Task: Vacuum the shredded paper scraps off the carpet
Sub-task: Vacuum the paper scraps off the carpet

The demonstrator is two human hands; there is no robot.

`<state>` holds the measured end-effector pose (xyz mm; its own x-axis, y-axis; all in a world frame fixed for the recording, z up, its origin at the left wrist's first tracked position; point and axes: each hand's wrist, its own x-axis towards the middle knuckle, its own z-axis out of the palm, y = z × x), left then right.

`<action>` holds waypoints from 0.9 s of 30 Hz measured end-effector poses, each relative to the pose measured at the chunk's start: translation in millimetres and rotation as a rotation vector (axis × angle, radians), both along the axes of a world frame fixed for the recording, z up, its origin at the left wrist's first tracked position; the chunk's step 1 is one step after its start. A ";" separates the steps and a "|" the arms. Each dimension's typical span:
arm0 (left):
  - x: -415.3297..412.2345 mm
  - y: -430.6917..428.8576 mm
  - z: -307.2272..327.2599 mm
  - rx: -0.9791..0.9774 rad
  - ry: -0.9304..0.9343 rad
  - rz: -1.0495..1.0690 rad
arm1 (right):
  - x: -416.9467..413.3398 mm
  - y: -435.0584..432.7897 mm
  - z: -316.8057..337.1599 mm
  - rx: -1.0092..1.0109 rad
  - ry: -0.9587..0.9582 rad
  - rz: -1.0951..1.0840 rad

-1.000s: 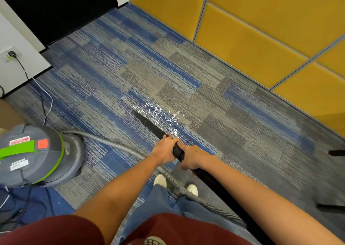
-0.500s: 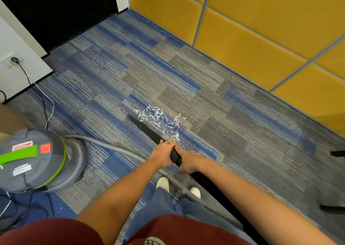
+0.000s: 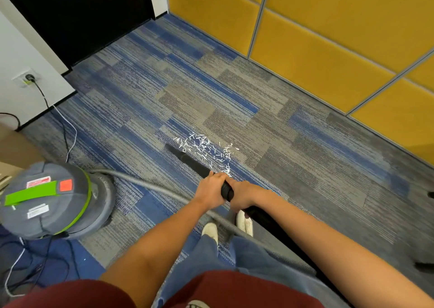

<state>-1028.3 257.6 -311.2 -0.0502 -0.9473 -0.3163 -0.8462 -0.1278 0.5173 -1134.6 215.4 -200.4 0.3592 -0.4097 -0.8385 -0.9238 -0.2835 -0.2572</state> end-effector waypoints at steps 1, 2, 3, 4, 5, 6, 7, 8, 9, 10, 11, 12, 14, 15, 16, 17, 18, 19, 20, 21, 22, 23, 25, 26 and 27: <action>3.0 -2.9 1.8 0.005 0.008 0.024 | 2.2 -4.8 1.0 0.013 -0.015 -0.018; 5.9 -5.6 2.6 0.017 0.028 0.049 | 2.9 -8.9 3.3 0.047 -0.032 -0.049; 8.9 -7.9 2.8 0.030 0.055 0.072 | 2.2 -11.6 5.2 0.092 -0.047 -0.082; 10.9 -9.5 3.2 0.039 0.079 0.091 | 0.4 -12.9 8.4 0.122 -0.051 -0.094; 11.8 -10.8 2.9 0.047 0.092 0.101 | -2.3 -13.2 9.9 0.124 -0.048 -0.083; 11.1 -12.2 3.3 0.055 0.090 0.100 | -4.9 -13.4 11.4 0.109 -0.041 -0.062; 9.4 -13.0 3.6 0.065 0.083 0.093 | -6.7 -13.6 10.3 0.087 -0.029 -0.041; 6.8 -14.0 4.8 0.070 0.071 0.089 | -7.2 -14.5 10.0 0.067 -0.013 -0.018; 3.9 -14.7 6.5 0.068 0.061 0.094 | -7.6 -15.5 8.4 0.053 0.002 0.004; 1.5 -15.3 7.8 0.065 0.050 0.103 | -7.6 -16.7 8.5 0.045 0.016 0.026; -0.8 -16.0 9.7 0.058 0.039 0.108 | -8.1 -18.2 8.4 0.037 0.024 0.050; -3.1 -16.4 11.2 0.055 0.027 0.109 | -9.1 -19.6 9.5 0.029 0.028 0.077; -7.0 -18.1 13.5 0.063 0.005 0.100 | -11.2 -22.2 11.6 0.010 0.041 0.125; -8.4 -20.0 14.3 0.071 0.003 0.093 | -11.5 -23.7 11.5 -0.004 0.046 0.153; -9.4 -22.4 15.4 0.073 0.005 0.083 | -11.2 -26.2 13.3 -0.022 0.048 0.178; -9.5 -25.5 16.2 0.074 0.015 0.074 | -10.8 -29.9 13.4 -0.042 0.047 0.191; -9.0 -28.9 18.0 0.074 0.027 0.065 | -9.9 -34.6 14.3 -0.053 0.043 0.185; -7.8 -32.9 19.7 0.074 0.036 0.061 | -8.9 -40.0 13.0 -0.043 0.031 0.145; -6.7 -37.2 21.0 0.076 0.048 0.063 | -8.1 -46.3 11.1 -0.004 0.014 0.071; -6.0 -41.2 22.1 0.075 0.065 0.071 | -8.0 -52.1 8.1 0.055 -0.002 -0.020; -6.0 -44.8 22.9 0.070 0.079 0.080 | -8.4 -57.7 5.7 0.118 -0.009 -0.107; -6.7 -48.0 22.7 0.064 0.089 0.084 | -9.2 -61.8 3.0 0.174 -0.012 -0.178; -9.3 -52.7 21.5 0.063 0.101 0.088 | -10.9 -65.7 0.8 0.211 -0.003 -0.228; -10.6 -54.4 20.5 0.067 0.102 0.091 | -11.1 -66.4 1.2 0.200 0.008 -0.208; -11.2 -56.4 19.3 0.075 0.100 0.095 | -10.7 -67.3 -0.6 0.179 0.011 -0.178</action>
<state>-1039.5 201.2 -291.9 0.0038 -0.9232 -0.3843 -0.7733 -0.2464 0.5842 -1145.3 148.1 -200.9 0.2850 -0.3103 -0.9069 -0.9582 -0.0667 -0.2783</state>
